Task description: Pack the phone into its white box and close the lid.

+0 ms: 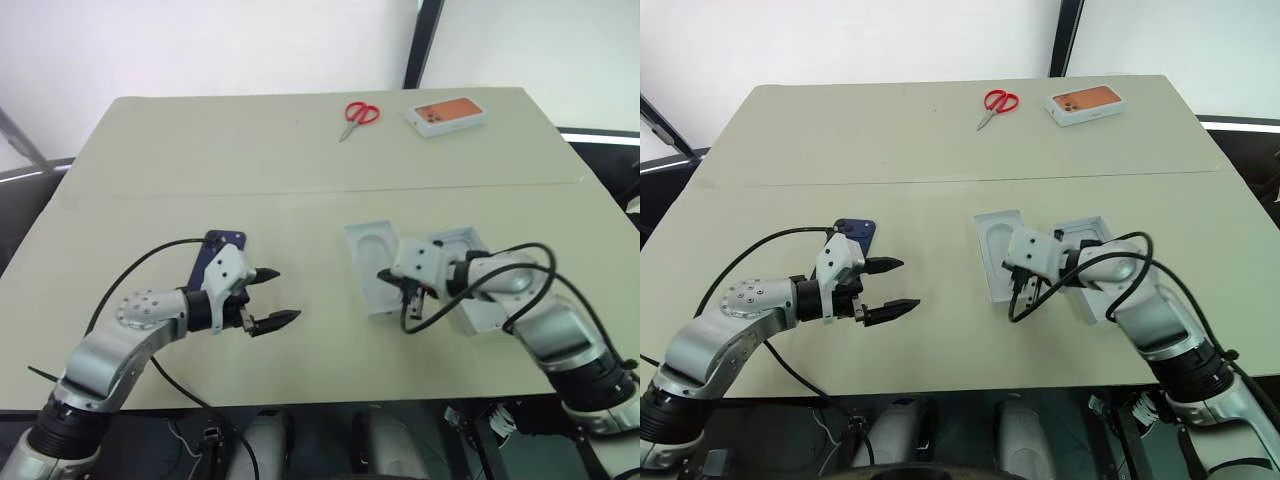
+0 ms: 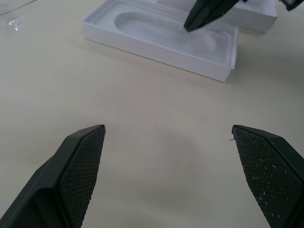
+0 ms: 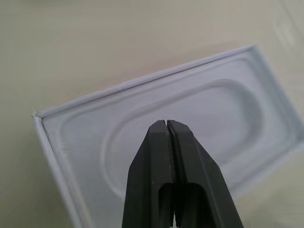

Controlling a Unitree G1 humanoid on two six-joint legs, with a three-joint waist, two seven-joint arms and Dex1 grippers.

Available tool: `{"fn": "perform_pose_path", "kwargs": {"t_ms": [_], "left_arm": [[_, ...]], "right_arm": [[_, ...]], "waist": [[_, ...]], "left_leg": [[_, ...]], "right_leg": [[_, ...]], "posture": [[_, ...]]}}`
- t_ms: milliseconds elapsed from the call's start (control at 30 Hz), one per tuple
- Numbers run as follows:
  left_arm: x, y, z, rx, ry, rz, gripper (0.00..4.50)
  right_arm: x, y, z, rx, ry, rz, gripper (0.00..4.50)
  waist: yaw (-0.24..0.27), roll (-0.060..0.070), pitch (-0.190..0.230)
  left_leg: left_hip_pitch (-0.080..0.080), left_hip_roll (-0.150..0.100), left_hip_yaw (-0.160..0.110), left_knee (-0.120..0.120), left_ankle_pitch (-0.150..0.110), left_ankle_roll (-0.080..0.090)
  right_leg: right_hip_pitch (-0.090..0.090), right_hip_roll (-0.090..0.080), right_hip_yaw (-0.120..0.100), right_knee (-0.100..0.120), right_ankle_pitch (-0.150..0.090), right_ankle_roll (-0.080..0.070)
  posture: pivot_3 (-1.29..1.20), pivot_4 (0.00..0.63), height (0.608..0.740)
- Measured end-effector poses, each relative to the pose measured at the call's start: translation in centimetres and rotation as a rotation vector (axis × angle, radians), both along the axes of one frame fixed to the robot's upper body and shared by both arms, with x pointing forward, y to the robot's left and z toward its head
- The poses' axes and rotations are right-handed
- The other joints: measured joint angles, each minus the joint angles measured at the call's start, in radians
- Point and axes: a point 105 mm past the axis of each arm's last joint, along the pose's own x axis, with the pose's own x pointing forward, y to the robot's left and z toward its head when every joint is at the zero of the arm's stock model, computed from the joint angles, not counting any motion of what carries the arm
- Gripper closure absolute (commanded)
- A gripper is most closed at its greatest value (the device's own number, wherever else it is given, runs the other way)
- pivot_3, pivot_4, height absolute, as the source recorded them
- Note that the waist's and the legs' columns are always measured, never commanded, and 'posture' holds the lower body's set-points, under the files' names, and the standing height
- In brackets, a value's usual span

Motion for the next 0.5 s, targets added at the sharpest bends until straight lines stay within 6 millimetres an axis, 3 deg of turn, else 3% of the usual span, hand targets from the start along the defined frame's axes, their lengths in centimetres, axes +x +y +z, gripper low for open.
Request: {"fn": "perform_pose_path", "kwargs": {"t_ms": [33,167,300,433,500], "left_arm": [[0.1,0.2,0.1,0.0,-0.003,0.008,0.0],[0.1,0.6,0.0,0.0,0.0,0.023,0.0],[-0.3,0.6,-0.3,-0.002,0.016,0.013,0.0],[-0.4,0.5,-0.3,-0.003,0.018,0.002,0.0],[-0.4,0.5,-0.2,-0.003,0.017,0.001,0.0]], "right_arm": [[-0.3,-0.4,0.2,0.005,0.021,0.003,3.61],[-2.6,-1.0,-0.7,0.001,0.124,0.064,1.61],[-4.3,-1.1,-2.2,-0.014,0.193,0.099,1.61],[-4.3,-0.9,-2.4,-0.029,0.174,0.116,1.61],[-4.4,-0.7,-2.9,-0.042,0.173,0.126,2.13]], "waist": [[0.0,0.0,0.0],[-0.002,0.0,0.0],[-0.004,0.0,0.0],[-0.002,0.0,0.0],[-0.002,0.0,0.0]], "left_leg": [[0.0,0.0,0.0,0.0,0.0,0.0],[0.0,0.0,0.0,0.0,0.0,0.0],[0.0,0.0,0.0,0.0,0.0,0.0],[0.0,0.0,0.0,0.0,0.0,0.0],[0.0,0.0,0.0,0.0,0.0,0.0]], "right_leg": [[0.0,0.0,0.0,0.0,0.0,0.0],[0.0,0.0,0.0,0.0,0.0,0.0],[0.0,0.0,0.0,0.0,0.0,0.0],[0.0,0.0,0.0,0.0,0.0,0.0],[0.0,0.0,0.0,0.0,0.0,0.0]], "posture": [[0.0,0.15,0.74],[0.0,0.15,0.74],[0.0,0.15,0.74],[0.0,0.15,0.74],[0.0,0.15,0.74]]}}
